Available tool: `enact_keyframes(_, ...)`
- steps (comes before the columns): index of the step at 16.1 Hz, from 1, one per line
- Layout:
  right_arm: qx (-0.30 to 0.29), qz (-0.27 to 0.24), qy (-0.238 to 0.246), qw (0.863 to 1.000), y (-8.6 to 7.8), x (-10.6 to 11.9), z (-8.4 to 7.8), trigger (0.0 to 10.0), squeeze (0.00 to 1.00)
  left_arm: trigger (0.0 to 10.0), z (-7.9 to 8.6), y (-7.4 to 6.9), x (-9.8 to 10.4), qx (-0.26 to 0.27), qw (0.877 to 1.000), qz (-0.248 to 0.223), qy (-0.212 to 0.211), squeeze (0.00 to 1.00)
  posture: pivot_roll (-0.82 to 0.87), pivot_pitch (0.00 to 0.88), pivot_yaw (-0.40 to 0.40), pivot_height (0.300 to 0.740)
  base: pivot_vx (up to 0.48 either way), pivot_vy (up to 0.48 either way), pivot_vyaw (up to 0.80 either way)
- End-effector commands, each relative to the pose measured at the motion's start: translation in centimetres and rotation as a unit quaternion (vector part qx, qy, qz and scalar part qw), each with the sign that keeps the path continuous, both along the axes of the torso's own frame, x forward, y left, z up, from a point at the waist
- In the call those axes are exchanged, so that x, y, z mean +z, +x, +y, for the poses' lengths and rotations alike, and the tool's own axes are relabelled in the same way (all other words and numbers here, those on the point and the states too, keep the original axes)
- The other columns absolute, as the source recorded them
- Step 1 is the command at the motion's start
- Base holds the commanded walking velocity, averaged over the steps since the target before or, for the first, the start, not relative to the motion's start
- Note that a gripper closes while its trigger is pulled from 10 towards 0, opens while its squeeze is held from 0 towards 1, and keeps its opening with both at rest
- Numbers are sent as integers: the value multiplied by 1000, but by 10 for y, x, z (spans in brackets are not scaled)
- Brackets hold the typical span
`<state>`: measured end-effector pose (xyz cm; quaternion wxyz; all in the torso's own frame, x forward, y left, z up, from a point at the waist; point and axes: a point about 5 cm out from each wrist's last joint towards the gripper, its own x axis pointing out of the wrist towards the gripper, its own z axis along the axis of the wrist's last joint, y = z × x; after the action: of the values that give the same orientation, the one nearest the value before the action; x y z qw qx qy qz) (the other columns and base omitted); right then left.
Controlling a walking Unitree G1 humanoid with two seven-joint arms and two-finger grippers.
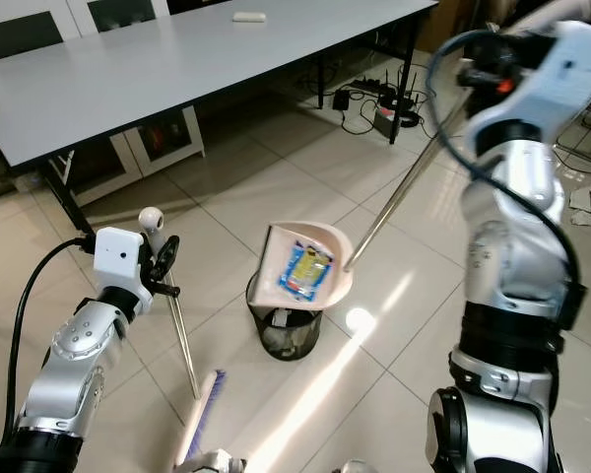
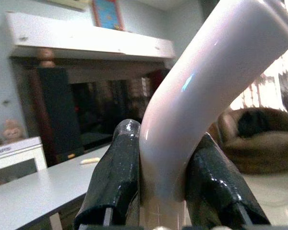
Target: Sweep floor
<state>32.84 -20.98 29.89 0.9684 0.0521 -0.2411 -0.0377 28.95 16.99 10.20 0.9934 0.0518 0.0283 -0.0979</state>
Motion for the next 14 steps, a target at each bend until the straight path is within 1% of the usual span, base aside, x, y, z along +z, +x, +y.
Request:
enact_keyframes(1, 16, -45, -32, 998, -3, 8, 10, 10000, 0, 10000, 0, 4, 8, -2, 1000, -13, 3, 0, 1, 64, 67, 740, 0, 0, 0)
enact_keyframes(2, 21, -47, -38, 998, -2, 7, 13, 10000, 0, 10000, 0, 4, 8, -2, 1000, -13, 3, 0, 2, 65, 66, 740, 0, 0, 0)
enact_keyframes(3, 38, -49, -61, 996, 0, 3, 22, 10000, 0, 10000, 1, 2, 7, 0, 1000, -11, 4, 0, 3, 67, 63, 740, 0, 0, 0)
enact_keyframes(4, 49, -52, -72, 995, 1, 1, 27, 10000, 0, 10000, 1, 2, 7, 0, 1000, -11, 4, 0, 5, 67, 61, 740, 0, 0, 0)
enact_keyframes(5, 71, -57, -95, 991, 1, -3, 38, 10000, 0, 10000, 2, 1, 6, 1, 1000, -11, 6, 0, 7, 66, 58, 740, 0, 0, 0)
enact_keyframes(6, 80, -60, -102, 990, 1, -3, 41, 10000, 0, 10000, 2, 1, 6, 1, 1000, -11, 6, 0, 9, 65, 53, 740, 0, 0, 0)
enact_keyframes(7, 114, -73, -158, 978, -2, -9, 64, 10000, 0, 10000, 3, 1, 8, 5, 1000, -15, 9, 0, 12, 69, 48, 740, 0, 0, 0)
enact_keyframes(10, 149, -93, -181, 968, -5, -17, 85, 10000, 0, 10000, 4, -2, 7, 5, 1000, -15, 11, 0, 18, 67, 44, 740, 0, 0, 0)
enact_keyframes(12, 190, -103, -224, 950, -11, -26, 107, 10000, 0, 10000, 3, -1, 7, 6, 1000, -16, 15, 0, 17, 67, 42, 740, 0, 0, 0)
enact_keyframes(14, 228, -113, -254, 933, -17, -36, 128, 10000, 0, 10000, 3, 0, 8, 6, 1000, -17, 18, 0, 15, 64, 39, 740, 0, 0, 0)
